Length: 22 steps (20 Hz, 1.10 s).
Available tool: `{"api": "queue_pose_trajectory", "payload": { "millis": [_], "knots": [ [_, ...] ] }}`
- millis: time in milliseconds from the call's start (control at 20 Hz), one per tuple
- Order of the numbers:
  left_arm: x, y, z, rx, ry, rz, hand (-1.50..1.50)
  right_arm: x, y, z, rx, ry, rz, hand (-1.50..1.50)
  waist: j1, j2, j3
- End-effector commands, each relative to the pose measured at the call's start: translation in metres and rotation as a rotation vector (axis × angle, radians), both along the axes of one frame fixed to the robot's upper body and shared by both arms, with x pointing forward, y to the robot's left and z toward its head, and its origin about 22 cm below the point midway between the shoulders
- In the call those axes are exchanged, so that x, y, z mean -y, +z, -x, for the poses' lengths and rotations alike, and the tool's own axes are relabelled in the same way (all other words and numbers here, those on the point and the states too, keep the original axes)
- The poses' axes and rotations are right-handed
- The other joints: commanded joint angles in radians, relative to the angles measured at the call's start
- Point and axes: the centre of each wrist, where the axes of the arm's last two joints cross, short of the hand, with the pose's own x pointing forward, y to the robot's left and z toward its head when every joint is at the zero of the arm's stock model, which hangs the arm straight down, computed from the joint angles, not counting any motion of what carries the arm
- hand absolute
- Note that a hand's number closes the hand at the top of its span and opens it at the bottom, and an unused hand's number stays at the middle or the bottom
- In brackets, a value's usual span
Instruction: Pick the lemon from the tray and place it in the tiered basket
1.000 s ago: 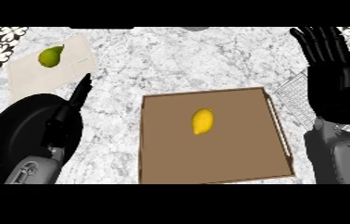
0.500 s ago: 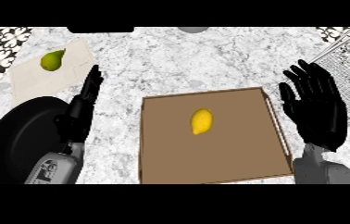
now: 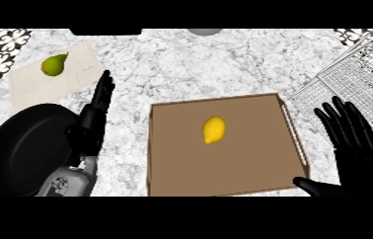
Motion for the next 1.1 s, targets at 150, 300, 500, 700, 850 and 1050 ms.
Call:
{"api": "queue_pose_trajectory", "payload": {
  "millis": [150, 300, 500, 700, 850, 1050],
  "knots": [
    [-0.006, 0.004, -0.001, -0.001, 0.004, -0.017, 0.0, 0.023, 0.059, 0.019, -0.134, 0.042, 0.686, -1.5, 0.0, -0.002, -0.01],
    [-0.004, 0.002, -0.005, 0.004, 0.0, -0.019, 0.0, 0.011, 0.087, 0.02, -0.173, 0.059, 0.918, -1.5, 0.011, 0.006, -0.012],
    [0.008, 0.008, -0.002, 0.001, -0.046, -0.01, 0.0, -0.01, 0.122, 0.021, -0.255, 0.027, 1.125, -1.5, 0.049, 0.006, -0.011],
    [0.01, 0.006, -0.003, 0.005, -0.069, -0.007, 0.0, -0.043, 0.14, 0.021, -0.356, 0.026, 1.199, -1.5, 0.068, 0.012, -0.008],
    [0.027, 0.001, -0.004, 0.003, -0.089, -0.005, 0.0, -0.067, 0.149, 0.013, -0.409, 0.047, 1.243, -1.5, 0.073, 0.014, -0.008],
    [0.01, 0.003, -0.003, -0.006, -0.065, -0.012, 0.0, -0.112, 0.156, -0.001, -0.43, 0.067, 1.25, -1.5, 0.067, 0.009, -0.006]
  ]
}}
